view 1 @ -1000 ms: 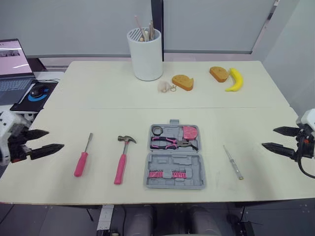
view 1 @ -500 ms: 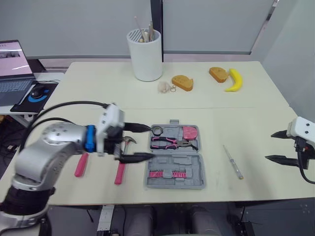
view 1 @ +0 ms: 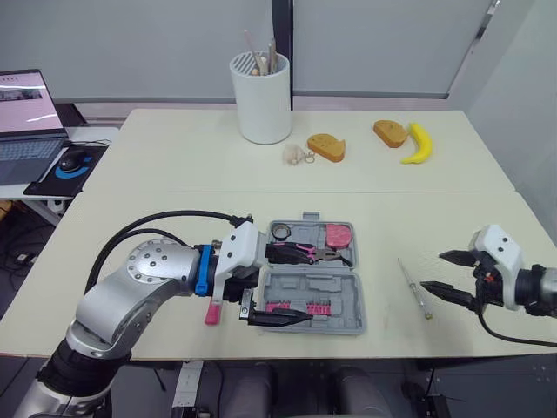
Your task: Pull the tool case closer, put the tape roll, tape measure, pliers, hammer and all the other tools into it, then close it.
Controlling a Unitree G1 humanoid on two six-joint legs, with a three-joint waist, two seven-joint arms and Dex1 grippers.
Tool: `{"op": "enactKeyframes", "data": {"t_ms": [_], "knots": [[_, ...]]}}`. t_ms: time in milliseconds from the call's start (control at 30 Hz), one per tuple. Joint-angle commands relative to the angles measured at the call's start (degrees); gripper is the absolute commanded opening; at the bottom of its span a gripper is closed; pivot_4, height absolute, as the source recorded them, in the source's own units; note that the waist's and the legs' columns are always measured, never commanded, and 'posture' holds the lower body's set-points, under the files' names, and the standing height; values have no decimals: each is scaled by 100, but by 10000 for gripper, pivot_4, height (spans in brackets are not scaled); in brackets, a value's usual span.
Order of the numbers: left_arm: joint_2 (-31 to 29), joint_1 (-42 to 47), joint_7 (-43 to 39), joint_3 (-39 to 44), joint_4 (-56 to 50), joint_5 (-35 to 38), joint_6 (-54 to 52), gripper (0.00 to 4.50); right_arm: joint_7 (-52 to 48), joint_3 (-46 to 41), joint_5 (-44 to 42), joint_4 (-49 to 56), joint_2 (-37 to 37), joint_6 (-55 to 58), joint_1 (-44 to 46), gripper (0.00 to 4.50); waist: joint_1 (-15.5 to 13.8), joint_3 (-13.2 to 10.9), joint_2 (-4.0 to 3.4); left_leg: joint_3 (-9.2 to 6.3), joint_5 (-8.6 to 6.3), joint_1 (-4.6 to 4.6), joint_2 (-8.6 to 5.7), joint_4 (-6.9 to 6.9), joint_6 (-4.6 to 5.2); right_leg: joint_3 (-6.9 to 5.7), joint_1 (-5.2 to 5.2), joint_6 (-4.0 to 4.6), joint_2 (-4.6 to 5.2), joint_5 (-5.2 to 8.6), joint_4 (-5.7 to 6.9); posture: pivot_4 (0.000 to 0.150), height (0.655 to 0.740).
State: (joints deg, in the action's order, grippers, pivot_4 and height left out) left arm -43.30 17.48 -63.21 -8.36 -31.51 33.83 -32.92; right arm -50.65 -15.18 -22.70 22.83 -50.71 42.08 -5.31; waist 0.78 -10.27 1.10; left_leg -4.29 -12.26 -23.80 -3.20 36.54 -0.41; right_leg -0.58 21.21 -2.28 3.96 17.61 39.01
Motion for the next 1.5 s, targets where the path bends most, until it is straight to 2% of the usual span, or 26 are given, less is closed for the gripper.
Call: {"op": "enactKeyframes", "data": {"t_ms": [33, 300, 533, 633, 800, 1100, 1333, 1500], "knots": [[19, -98, -37, -80, -16, -236, 372, 45000, 619, 283, 183, 289, 403, 35, -167, 44484, -4, 0, -1, 0, 0, -1, 0, -1, 0, 1, 2, 0, 0, 0, 0, 1500, 7400], [124, -150, 23, -162, -18, -383, 516, 45000, 1735, 799, 844, -329, 1182, -65, 5, 44484, -10, 1, -2, 4, 0, 0, -4, 0, 0, 4, 4, -1, 2, 0, 0, 1500, 7400], [124, -150, 54, -160, 2, -395, 500, 45000, 2059, 888, 978, -812, 1522, -93, 101, 44484, -12, 1, -3, 2, 0, 0, -4, -2, 0, 3, 5, 0, 0, 0, 2, 1500, 7400], [129, -151, 81, -154, -13, -374, 468, 45000, 2057, 912, 942, -926, 1554, 1, 106, 38270, -4, 2, -4, 4, 0, 2, -4, -2, 0, 4, 4, 0, 0, 0, 2, 1500, 7400], [126, -168, 106, -155, -7, -371, 471, 45000, 2140, 860, 897, -933, 1653, 125, 99, 22626, 1, 2, -4, 1, 0, 2, 0, -2, 0, 1, 3, 0, -4, 0, 3, 1500, 7400], [127, -174, 170, -139, -46, -370, 486, 45000, 2192, 848, 755, -532, 1906, 281, -96, 3703, 8, 3, -4, 0, 0, 3, 0, -3, 1, 1, 2, 0, -5, 0, 3, 1500, 7400], [118, -171, 175, -134, -74, -332, 451, 45000, 2854, 575, 612, -97, 2466, 929, 183, 3209, 47, 4, -5, 0, 0, 3, 2, -3, 0, 4, 4, 0, -7, 0, 4, 1500, 7400], [147, -69, 165, -173, -23, -349, 424, 45000, 3723, 382, 607, 210, 3231, 1594, 488, 3209, 56, 4, -6, -1, 0, 3, 2, -5, 0, 5, 8, 0, -7, 0, 8, 1500, 7400]]}}
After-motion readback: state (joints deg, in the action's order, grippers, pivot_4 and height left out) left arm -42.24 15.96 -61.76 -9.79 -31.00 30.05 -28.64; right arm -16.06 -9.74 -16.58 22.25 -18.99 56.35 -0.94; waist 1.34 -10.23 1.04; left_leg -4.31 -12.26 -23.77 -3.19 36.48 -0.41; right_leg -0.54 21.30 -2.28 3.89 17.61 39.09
